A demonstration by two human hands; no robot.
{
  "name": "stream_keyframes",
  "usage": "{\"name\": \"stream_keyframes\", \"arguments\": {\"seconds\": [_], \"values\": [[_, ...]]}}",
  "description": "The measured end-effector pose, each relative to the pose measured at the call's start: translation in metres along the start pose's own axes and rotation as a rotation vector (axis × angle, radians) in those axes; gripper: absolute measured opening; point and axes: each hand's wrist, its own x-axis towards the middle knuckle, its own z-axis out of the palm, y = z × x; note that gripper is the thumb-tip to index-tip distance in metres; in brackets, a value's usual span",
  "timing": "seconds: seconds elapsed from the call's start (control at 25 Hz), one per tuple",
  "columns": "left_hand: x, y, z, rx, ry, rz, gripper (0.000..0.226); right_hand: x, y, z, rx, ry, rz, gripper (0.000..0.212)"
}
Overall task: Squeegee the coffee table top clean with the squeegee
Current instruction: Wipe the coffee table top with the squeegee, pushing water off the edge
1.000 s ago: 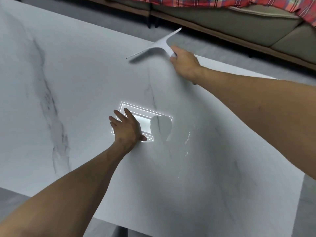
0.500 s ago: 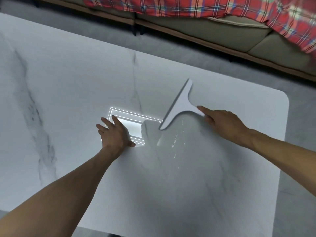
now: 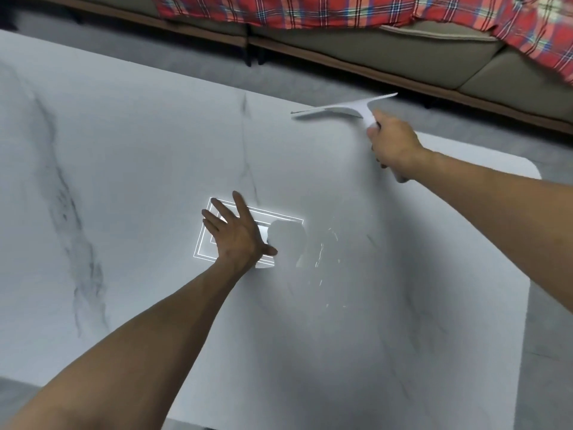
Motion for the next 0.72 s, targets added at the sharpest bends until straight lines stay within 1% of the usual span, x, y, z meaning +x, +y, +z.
{"name": "stream_keyframes", "arguments": {"seconds": [0.08,0.2,0.36,0.48,0.52,0.6,0.64,0.72], "values": [[0.005,-0.002,-0.001,0.020,-0.012,-0.018,0.155,-0.005,0.005,0.016,-0.098,0.010,0.041,0.042],[0.011,-0.001,-0.006,0.061,-0.044,0.000,0.155,-0.043,0.037,0.026,-0.236,-0.003,-0.030,0.043],[0.010,0.005,-0.014,0.087,-0.084,0.012,0.154,-0.113,0.087,0.011,-0.263,-0.090,-0.021,0.046],[0.009,0.007,-0.016,0.115,-0.101,0.018,0.154,-0.157,0.102,-0.009,-0.272,-0.231,0.081,0.049],[0.009,0.007,-0.017,0.121,-0.101,0.020,0.153,-0.161,0.104,-0.018,-0.248,-0.232,0.101,0.048],[0.008,0.007,-0.018,0.133,-0.090,0.019,0.153,-0.150,0.105,-0.036,-0.187,-0.133,0.096,0.044],[0.007,0.007,-0.019,0.136,-0.086,0.017,0.153,-0.136,0.099,-0.045,-0.128,-0.081,0.107,0.037],[0.001,0.009,-0.020,0.133,-0.081,0.017,0.150,-0.101,0.088,-0.059,0.002,0.017,0.189,0.024]]}}
